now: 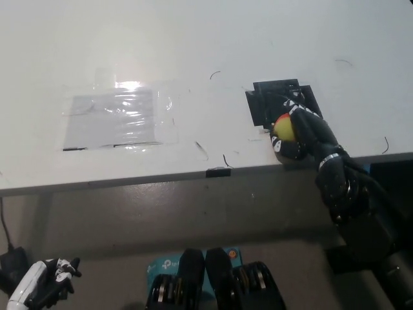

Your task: The robot uses right hand to squeeze a small tennis ball placed on the black area of the table

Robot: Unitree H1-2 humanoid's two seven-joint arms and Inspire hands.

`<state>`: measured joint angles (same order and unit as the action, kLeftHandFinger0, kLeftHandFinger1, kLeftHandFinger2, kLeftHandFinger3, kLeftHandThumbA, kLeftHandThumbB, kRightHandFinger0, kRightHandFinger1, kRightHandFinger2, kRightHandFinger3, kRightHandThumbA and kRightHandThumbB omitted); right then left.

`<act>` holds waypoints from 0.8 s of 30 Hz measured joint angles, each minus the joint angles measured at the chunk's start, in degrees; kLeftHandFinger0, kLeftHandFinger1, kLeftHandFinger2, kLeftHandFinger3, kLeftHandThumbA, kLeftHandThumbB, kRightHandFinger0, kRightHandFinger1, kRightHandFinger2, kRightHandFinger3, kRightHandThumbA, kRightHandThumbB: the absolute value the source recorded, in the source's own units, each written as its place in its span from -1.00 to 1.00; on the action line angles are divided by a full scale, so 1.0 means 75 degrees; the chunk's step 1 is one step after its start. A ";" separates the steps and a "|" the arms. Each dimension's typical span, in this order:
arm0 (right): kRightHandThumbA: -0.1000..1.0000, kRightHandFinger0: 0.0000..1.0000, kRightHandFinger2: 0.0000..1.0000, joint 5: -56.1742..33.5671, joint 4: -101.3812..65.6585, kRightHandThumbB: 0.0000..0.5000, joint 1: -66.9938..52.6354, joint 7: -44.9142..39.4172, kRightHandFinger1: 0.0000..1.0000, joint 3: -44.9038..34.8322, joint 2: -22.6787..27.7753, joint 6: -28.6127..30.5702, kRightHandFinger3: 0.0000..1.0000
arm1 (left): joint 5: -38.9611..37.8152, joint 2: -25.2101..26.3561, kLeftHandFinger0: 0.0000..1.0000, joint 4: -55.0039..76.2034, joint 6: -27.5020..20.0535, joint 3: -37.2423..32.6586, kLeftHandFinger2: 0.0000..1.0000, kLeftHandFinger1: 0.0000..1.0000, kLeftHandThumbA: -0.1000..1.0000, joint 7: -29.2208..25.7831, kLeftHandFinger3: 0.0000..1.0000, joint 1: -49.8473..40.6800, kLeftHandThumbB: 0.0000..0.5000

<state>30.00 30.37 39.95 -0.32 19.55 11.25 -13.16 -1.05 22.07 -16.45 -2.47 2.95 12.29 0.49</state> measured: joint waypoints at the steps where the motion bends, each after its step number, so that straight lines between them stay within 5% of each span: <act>1: -0.17 1.00 1.00 -0.0011 0.0102 0.24 -0.0003 0.0068 1.00 -0.0055 -0.0017 0.0067 1.00 | 0.0009 0.0004 -0.90 -0.0001 -0.0004 -0.0011 -0.56 -0.89 0.35 0.0012 -0.35 0.0009 0.78; 5: -0.33 0.94 1.00 -0.0022 0.0423 -0.01 -0.0003 0.0293 1.00 -0.0141 -0.0082 0.0316 1.00 | 0.0051 0.0049 -0.88 -0.0001 -0.0017 -0.0057 -0.55 -0.87 0.41 0.0101 -0.37 0.0093 0.87; 6: -0.48 0.32 1.00 -0.0021 0.0474 -0.25 -0.0003 0.0337 0.91 -0.0143 -0.0094 0.0383 1.00 | 0.0064 0.0056 -0.90 -0.0002 -0.0023 -0.0068 -0.57 -0.88 0.43 0.0115 -0.37 0.0105 0.90; 7: -0.77 -0.14 0.63 -0.0012 0.0567 -0.73 -0.0002 0.0394 0.12 -0.0118 -0.0108 0.0489 1.00 | 0.0077 0.0059 -0.88 0.0002 -0.0022 -0.0077 -0.58 -0.88 0.43 0.0121 -0.39 0.0115 0.88; 8: -0.91 -0.24 0.46 0.0005 0.0648 -0.69 -0.0002 0.0447 -0.01 -0.0085 -0.0102 0.0585 1.00 | 0.0093 0.0059 -0.86 0.0011 -0.0019 -0.0093 -0.59 -0.87 0.42 0.0121 -0.39 0.0121 0.88; 9: -1.00 -0.60 0.04 0.0021 0.0766 -0.91 -0.0002 0.0512 -0.40 -0.0047 -0.0090 0.0708 1.00 | 0.0107 0.0059 -0.85 0.0024 -0.0012 -0.0113 -0.58 -0.87 0.41 0.0121 -0.37 0.0123 0.89; 11: -1.00 -0.98 -0.27 0.0064 0.0935 -1.00 -0.0001 0.0713 -0.75 0.0029 -0.0047 0.1042 1.00 | 0.0125 0.0059 -0.90 0.0074 0.0005 -0.0157 -0.57 -0.91 0.35 0.0124 -0.34 0.0127 0.83; 13: -1.00 -1.00 -0.16 0.0150 0.1128 -1.00 0.0012 0.0942 -0.64 0.0146 0.0001 0.1332 1.00 | 0.0134 0.0060 -0.93 0.0089 0.0014 -0.0193 -0.57 -0.91 0.38 0.0129 -0.35 0.0156 0.89; 14: -1.00 -1.00 -0.33 0.0198 0.1235 -1.00 0.0023 0.1078 -0.76 0.0199 0.0024 0.1473 0.80 | 0.0141 0.0060 -0.91 0.0089 0.0015 -0.0205 -0.56 -0.90 0.39 0.0132 -0.35 0.0179 0.87; 15: -1.00 -1.00 -0.22 0.0264 0.1344 -1.00 0.0041 0.1222 -0.71 0.0279 0.0029 0.1585 0.50 | 0.0157 0.0068 -0.90 0.0099 0.0020 -0.0226 -0.56 -0.90 0.39 0.0137 -0.35 0.0208 0.87; 16: -1.00 -1.00 -0.32 0.0314 0.1388 -1.00 0.0044 0.1289 -0.76 0.0317 0.0031 0.1624 -0.24 | 0.0164 0.0074 -0.83 0.0110 0.0022 -0.0240 -0.49 -0.84 0.42 0.0141 -0.30 0.0221 0.88; 18: -1.00 -1.00 -0.31 0.0489 0.1481 -0.94 0.0043 0.1602 -0.79 0.0483 0.0037 0.1741 -0.93 | 0.0207 0.0103 -0.81 0.0209 0.0053 -0.0290 -0.46 -0.81 0.49 0.0175 -0.20 0.0265 0.89; 19: -1.00 -1.00 -0.21 0.0578 0.1519 -0.93 0.0031 0.1772 -0.75 0.0570 0.0039 0.1774 -0.94 | 0.0247 0.0121 -0.82 0.0259 0.0083 -0.0325 -0.48 -0.81 0.49 0.0181 -0.21 0.0279 0.92; 20: -1.00 -1.00 0.12 0.0665 0.1567 -0.87 0.0012 0.1950 -0.54 0.0608 0.0033 0.1824 -0.72 | 0.0273 0.0136 -0.81 0.0283 0.0095 -0.0357 -0.50 -0.82 0.48 0.0184 -0.22 0.0297 0.94; 23: -1.00 -1.00 0.15 0.0892 0.1696 -0.19 -0.0108 0.2578 -0.49 0.0732 -0.0016 0.2022 -0.05 | 0.0356 0.0159 -0.75 0.0321 0.0124 -0.0405 -0.54 -0.81 0.50 0.0215 -0.21 0.0334 0.98; 24: -1.00 -1.00 0.09 0.0949 0.1769 -0.13 -0.0140 0.2773 -0.56 0.0754 -0.0049 0.2089 -0.14 | 0.0374 0.0159 -0.75 0.0326 0.0128 -0.0413 -0.54 -0.81 0.51 0.0225 -0.21 0.0341 0.98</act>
<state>37.12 43.64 38.90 20.47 25.20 10.89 2.51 1.76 23.27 -14.01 -1.52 -0.14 13.98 3.04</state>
